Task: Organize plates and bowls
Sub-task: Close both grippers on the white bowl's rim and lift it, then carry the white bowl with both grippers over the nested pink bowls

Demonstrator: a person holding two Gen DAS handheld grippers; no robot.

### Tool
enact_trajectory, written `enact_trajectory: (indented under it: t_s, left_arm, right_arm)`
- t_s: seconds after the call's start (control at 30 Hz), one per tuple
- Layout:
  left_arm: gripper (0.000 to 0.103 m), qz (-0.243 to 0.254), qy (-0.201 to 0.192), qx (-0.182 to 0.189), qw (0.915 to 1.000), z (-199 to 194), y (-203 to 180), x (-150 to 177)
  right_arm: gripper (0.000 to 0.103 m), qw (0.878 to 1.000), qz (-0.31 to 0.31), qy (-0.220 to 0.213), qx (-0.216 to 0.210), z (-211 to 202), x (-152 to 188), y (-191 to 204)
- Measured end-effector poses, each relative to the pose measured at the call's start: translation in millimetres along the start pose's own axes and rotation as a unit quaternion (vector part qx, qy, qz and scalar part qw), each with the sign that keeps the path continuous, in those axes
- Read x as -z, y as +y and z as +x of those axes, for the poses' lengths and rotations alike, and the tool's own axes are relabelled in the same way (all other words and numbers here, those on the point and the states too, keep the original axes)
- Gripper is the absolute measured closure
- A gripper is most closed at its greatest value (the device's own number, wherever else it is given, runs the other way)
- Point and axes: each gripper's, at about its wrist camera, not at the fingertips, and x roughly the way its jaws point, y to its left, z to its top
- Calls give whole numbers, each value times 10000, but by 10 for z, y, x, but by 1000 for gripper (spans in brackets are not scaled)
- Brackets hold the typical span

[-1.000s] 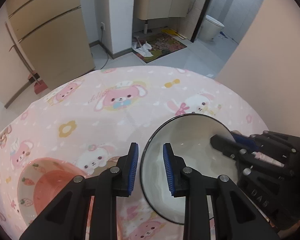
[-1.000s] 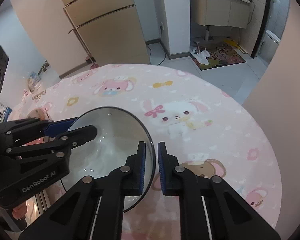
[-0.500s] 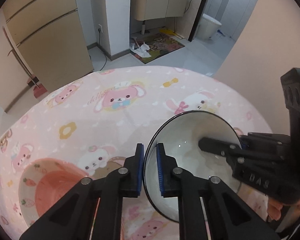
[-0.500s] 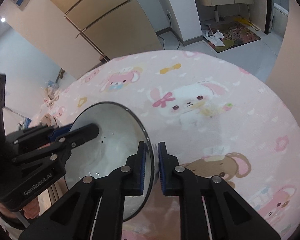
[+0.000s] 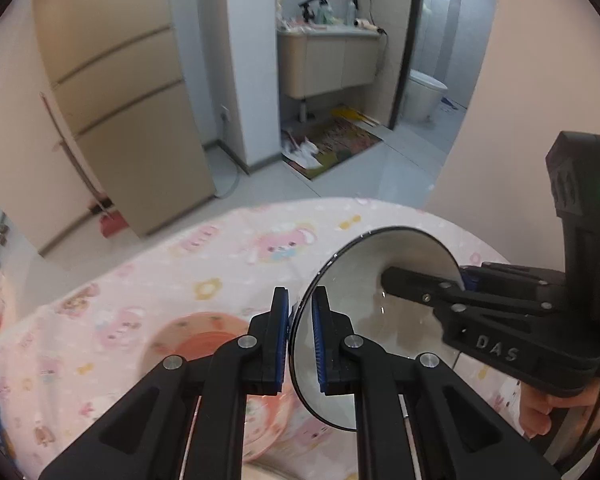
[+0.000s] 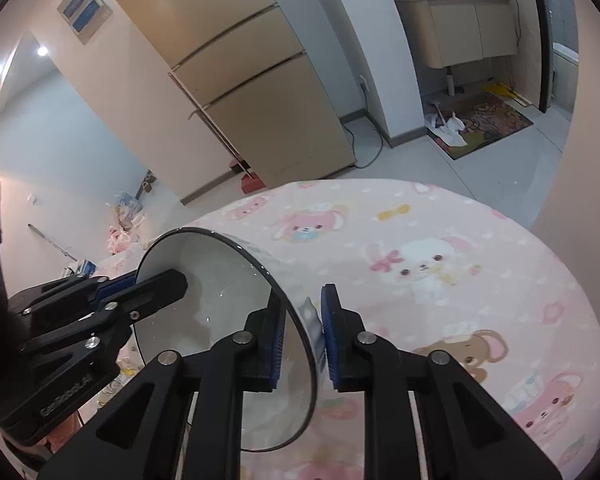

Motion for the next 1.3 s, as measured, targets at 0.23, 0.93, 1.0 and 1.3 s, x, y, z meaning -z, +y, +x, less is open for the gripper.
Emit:
enact_trajectory:
  t_s: [0.23, 0.93, 1.0, 1.3]
  left_arm:
    - [90, -178, -233, -51, 9996, -367, 361, 109]
    - [90, -1087, -219, 270, 9935, -263, 1220, 592]
    - [90, -1103, -209, 308, 9932, -211, 1205, 597]
    - [90, -1057, -323, 266, 9935, -110, 1177, 628]
  right_arm:
    - [87, 9991, -289, -181, -246, -68, 63, 378]
    - [88, 9972, -737, 125, -58, 410, 130, 952]
    - [88, 9970, -770, 112, 42, 419, 145, 965]
    - [87, 9976, -661, 196, 41, 500, 140, 903]
